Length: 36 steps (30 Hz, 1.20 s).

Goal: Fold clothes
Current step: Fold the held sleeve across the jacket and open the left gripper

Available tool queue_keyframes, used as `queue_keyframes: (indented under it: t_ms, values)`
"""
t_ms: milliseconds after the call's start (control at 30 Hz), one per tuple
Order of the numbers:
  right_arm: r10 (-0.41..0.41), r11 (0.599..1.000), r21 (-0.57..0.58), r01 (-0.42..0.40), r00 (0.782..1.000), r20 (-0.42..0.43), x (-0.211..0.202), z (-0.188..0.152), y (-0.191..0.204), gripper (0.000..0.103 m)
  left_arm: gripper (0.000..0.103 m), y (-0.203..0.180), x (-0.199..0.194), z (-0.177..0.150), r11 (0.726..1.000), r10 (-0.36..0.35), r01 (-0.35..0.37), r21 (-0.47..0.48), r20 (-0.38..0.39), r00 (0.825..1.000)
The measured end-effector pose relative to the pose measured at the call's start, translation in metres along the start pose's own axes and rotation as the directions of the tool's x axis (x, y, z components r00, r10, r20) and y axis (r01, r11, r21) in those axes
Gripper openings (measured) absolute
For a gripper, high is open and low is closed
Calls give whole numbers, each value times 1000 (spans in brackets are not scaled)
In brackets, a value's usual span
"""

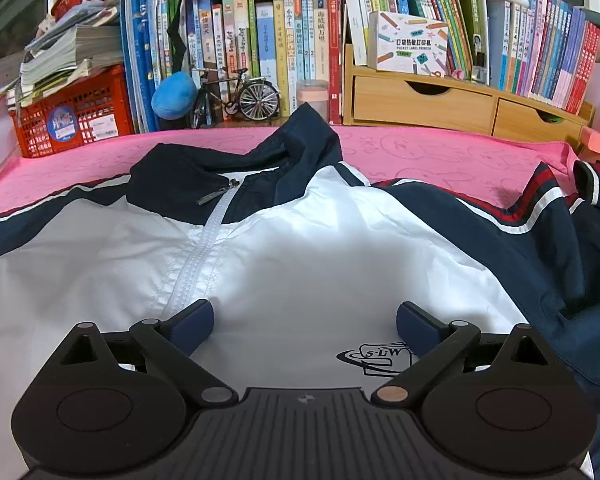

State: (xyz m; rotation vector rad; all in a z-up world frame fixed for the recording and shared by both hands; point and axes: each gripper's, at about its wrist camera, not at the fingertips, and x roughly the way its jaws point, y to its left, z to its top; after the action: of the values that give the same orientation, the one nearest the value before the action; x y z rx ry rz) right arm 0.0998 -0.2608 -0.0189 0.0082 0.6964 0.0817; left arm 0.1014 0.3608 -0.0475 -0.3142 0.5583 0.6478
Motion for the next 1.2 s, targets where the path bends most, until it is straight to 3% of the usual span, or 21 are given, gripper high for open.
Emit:
queue_keyframes:
  t_ms: [67, 100, 133, 200, 233, 267, 367, 400, 433, 500, 567, 633, 700, 833, 1000, 1100, 1200]
  values:
    - [0, 1000, 0, 0, 1000, 0, 0, 0, 0, 100, 10, -5, -18, -3, 999, 38, -41, 30, 95, 995]
    - [0, 1000, 1, 0, 1000, 0, 0, 0, 0, 100, 10, -15, -35, -8, 992, 80, -99, 84, 202, 976]
    - [0, 1000, 0, 0, 1000, 0, 0, 0, 0, 100, 10, -24, -52, -14, 977, 119, -168, 132, 317, 941]
    - [1, 1000, 0, -1, 1000, 0, 0, 0, -1, 100, 11, -41, -81, -32, 924, 184, -335, 185, 552, 813]
    - [1, 1000, 0, -1, 1000, 0, 0, 0, -1, 100, 12, -43, -91, -39, 905, 206, -388, 175, 618, 759]
    - [1, 1000, 0, -1, 1000, 0, -1, 0, -1, 100, 15, -44, -96, -45, 889, 230, -427, 164, 646, 728]
    - [1, 1000, 2, -1, 1000, -1, 0, 0, -1, 100, 20, -30, -77, -43, 875, 333, -454, 166, 474, 815]
    - [1, 1000, 2, -1, 1000, -1, 0, 0, -1, 100, 21, -23, -63, -40, 876, 363, -448, 177, 369, 856]
    - [1, 1000, 3, -1, 1000, -1, 0, 0, -1, 100, 22, -16, -51, -38, 879, 388, -442, 179, 272, 881]
    - [1, 1000, 3, -1, 1000, -1, 0, 0, -1, 100, 30, -8, -40, -34, 886, 407, -436, 156, 187, 894]
    - [1, 1000, 4, -1, 1000, -2, 0, 0, -1, 100, 34, -11, -31, -33, 873, 420, -441, 210, 136, 897]
    - [0, 1000, 4, 0, 1000, -2, 1, 0, -1, 100, 47, -16, -23, -32, 860, 428, -429, 277, 69, 901]
    - [0, 1000, 5, 0, 1000, -2, 1, 0, -1, 100, 70, -13, -25, -30, 878, 409, -395, 271, 7, 913]
    - [1, 1000, 6, -1, 1000, -2, 0, 0, -1, 101, 73, 2, -44, -17, 956, 260, -248, 154, -59, 964]
    - [2, 1000, 8, -2, 1000, -3, 1, 1, -1, 101, 74, -12, -75, -10, 959, 210, -213, 185, 38, 977]
    - [2, 1000, 9, -2, 1000, -3, 1, 1, 0, 101, 75, -42, -91, -11, 961, 54, -72, 268, 74, 996]
    - [3, 1000, 11, -3, 1000, -3, 1, 0, 0, 101, 82, -85, -105, -23, 924, -132, 109, 366, 40, 990]
